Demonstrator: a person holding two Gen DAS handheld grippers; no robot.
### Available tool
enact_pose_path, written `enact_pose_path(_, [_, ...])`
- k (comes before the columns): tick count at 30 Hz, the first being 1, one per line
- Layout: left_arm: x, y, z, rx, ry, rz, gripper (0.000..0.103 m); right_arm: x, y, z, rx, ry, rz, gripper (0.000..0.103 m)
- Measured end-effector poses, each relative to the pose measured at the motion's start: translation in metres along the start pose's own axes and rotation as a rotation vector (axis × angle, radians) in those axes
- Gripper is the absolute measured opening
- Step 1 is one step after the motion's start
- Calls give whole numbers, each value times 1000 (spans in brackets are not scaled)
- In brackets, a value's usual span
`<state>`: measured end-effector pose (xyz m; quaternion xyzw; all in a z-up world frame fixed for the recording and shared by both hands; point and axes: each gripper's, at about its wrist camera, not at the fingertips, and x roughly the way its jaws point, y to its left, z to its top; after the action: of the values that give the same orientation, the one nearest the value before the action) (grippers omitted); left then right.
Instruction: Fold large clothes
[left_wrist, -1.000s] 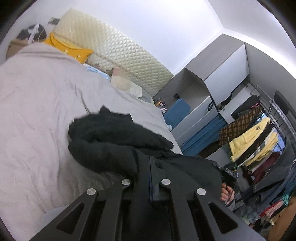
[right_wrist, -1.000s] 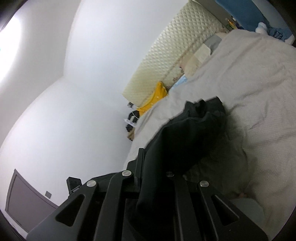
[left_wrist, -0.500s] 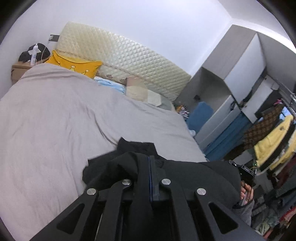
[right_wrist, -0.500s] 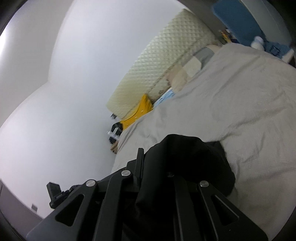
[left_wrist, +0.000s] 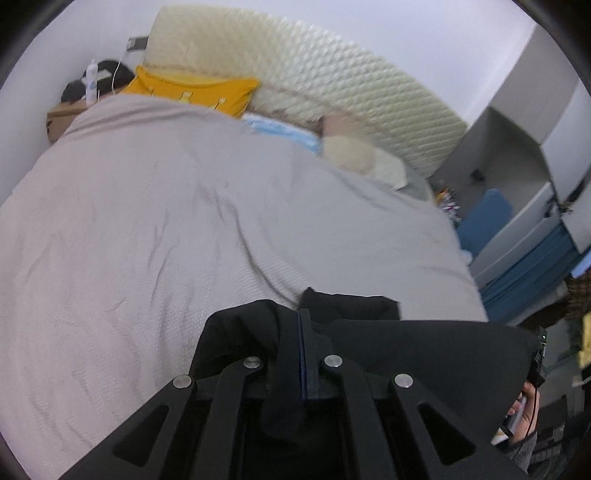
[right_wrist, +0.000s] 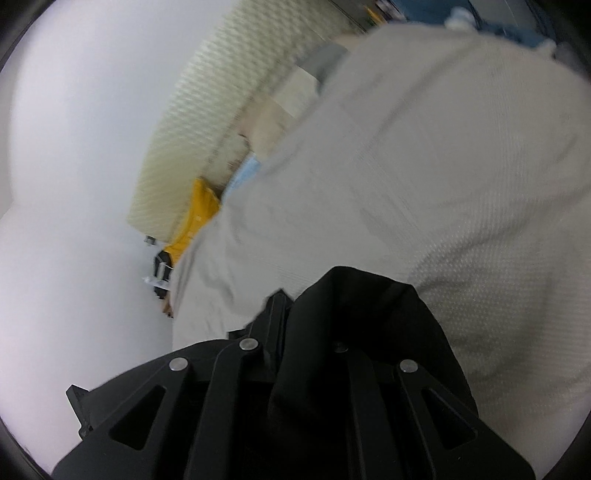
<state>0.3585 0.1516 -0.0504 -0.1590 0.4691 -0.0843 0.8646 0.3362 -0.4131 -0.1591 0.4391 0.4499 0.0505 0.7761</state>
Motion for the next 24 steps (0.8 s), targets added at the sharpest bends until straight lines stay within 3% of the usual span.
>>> enact_pose_path(6, [71,7,19,-40,74,50,6,64,-49,21,126,137,-11,9])
enact_pose_path(14, [144,16,28,-96,234,112,6,117,-74,27,196,239,-4,9])
enact_pose_path(19, [150,23,23,-122,246,80,6,118,-75,27,201,241,15,11])
enact_pose_path(24, [124,24,17,-112,215,63,6,96,-63,20,147,207,6,13])
